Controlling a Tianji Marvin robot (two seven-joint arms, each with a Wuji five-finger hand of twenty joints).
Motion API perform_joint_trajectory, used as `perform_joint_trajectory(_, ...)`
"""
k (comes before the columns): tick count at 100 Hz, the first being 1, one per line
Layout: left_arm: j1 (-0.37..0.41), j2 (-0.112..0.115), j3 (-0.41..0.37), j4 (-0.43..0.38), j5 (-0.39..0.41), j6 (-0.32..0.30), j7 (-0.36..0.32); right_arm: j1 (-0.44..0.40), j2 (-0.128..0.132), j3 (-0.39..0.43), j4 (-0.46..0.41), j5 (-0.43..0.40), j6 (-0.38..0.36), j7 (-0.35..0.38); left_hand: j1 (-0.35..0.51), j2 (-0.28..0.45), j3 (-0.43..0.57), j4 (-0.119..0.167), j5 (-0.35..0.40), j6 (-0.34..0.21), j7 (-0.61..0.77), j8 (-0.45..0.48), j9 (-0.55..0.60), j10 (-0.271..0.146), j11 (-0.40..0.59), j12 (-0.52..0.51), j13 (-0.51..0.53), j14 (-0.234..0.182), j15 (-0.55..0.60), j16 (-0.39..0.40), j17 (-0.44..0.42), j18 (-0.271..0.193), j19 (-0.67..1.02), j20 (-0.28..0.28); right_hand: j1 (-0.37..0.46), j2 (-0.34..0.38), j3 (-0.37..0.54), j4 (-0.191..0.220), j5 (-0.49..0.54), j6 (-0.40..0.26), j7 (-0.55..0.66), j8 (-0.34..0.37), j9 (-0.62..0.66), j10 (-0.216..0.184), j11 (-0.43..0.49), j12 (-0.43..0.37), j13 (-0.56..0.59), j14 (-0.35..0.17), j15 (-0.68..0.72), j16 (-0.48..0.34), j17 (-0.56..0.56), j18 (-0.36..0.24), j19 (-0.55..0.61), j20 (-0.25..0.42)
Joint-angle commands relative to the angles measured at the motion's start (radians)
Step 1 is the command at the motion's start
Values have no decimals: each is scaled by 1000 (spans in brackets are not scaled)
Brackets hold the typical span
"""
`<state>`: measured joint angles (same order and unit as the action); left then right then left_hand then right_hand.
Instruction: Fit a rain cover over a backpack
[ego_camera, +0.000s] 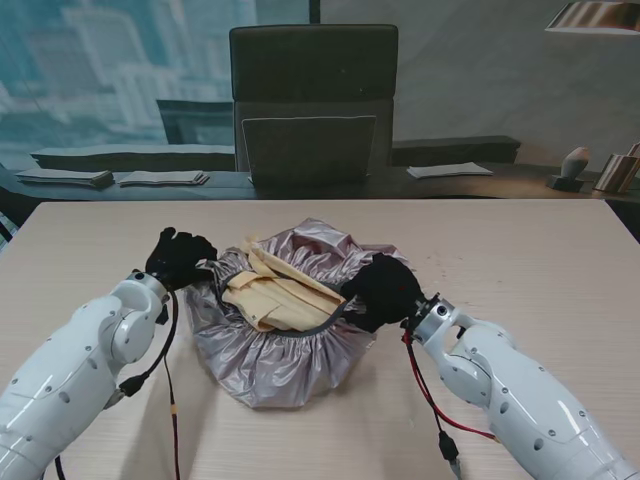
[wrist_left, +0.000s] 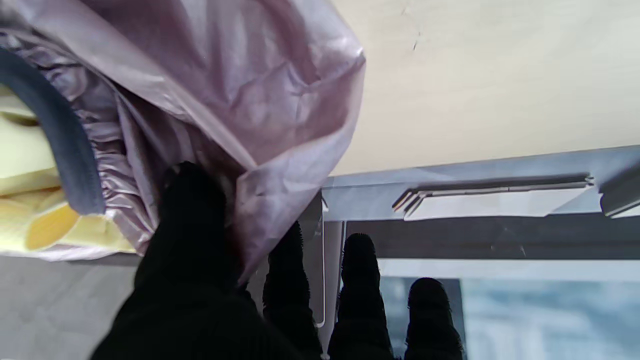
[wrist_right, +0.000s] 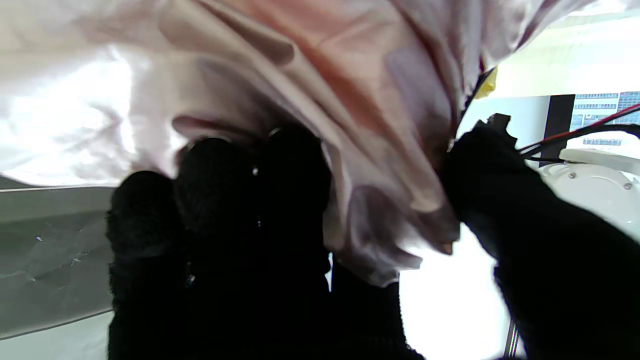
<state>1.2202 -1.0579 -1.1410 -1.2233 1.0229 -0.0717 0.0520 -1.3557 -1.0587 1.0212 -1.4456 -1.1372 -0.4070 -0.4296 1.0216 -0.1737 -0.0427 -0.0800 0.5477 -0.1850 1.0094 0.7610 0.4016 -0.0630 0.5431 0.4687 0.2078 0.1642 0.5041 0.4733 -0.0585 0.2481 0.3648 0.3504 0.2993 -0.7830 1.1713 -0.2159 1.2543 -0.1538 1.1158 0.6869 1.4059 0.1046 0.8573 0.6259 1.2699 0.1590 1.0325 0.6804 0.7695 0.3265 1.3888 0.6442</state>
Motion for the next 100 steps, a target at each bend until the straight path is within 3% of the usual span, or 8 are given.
perform_joint_trajectory(1,27,8,-26,-45,-23,-12,-1,6,-3,4,3,-4,3,3,68,112,-1,-11,57,-37,96,54,27,-36,15,12,17,-15,17,18,-8,20,27,0,3,1,-14,41,69,31,47,33,48,52,27,25,35,8,31,20,13,36,35,5)
perform_joint_trajectory(39,166,-30,-212,-225,-111,23,109,28,-8,43,42,-28,13,-128,93,76,3,-10,113,-32,40,-42,83,-50,24,21,87,-11,75,57,-7,22,124,-10,5,-16,0,39,71,40,71,57,46,59,54,50,34,15,63,36,24,55,29,20)
perform_joint_trajectory(55,179,-78,-228,-264,-356,8,162,33,-30,36,74,7,41,-224,122,30,19,-1,169,28,30,-150,110,-29,12,13,81,7,65,57,-21,16,74,-40,3,-21,8,38,72,40,73,59,49,59,59,53,34,11,69,38,33,55,29,23)
perform_joint_trajectory(64,192,-62,-238,-275,-297,11,127,29,-63,31,92,94,67,-270,98,34,23,0,179,-5,15,-160,120,-26,-10,7,105,11,57,60,-21,24,67,36,4,-28,17,35,71,46,65,55,47,65,48,46,33,19,60,33,31,63,24,23)
perform_joint_trajectory(77,201,-49,-228,-274,-268,38,65,-11,-104,53,70,240,72,-247,62,-3,37,23,207,-57,-25,-110,144,10,-34,1,132,39,44,60,-20,40,85,65,17,-33,20,31,72,70,44,39,47,86,15,27,31,44,25,15,6,77,11,22)
perform_joint_trajectory(78,203,-48,-228,-276,-267,39,53,-15,-105,56,65,250,70,-235,54,-13,43,28,216,-59,-36,-117,154,16,-40,-2,137,43,39,59,-20,43,85,64,19,-32,19,31,71,73,40,37,47,88,10,24,30,48,19,12,0,77,9,23)
perform_joint_trajectory(82,209,-38,-225,-285,-252,42,6,-25,-105,64,52,273,60,-181,-112,-91,321,-34,228,-84,-65,-146,150,22,-57,-10,140,45,30,56,-20,48,92,54,26,-32,17,30,71,81,31,31,46,96,-6,18,28,58,2,5,-14,78,6,24)
perform_joint_trajectory(100,221,-9,-212,-310,-194,-4,-128,-17,-92,44,55,248,50,-138,-162,-112,337,-28,235,-125,-83,-210,222,31,-66,-8,217,48,25,60,-18,52,178,24,22,-29,12,31,70,71,29,27,47,87,-9,18,30,47,1,7,4,76,6,21)
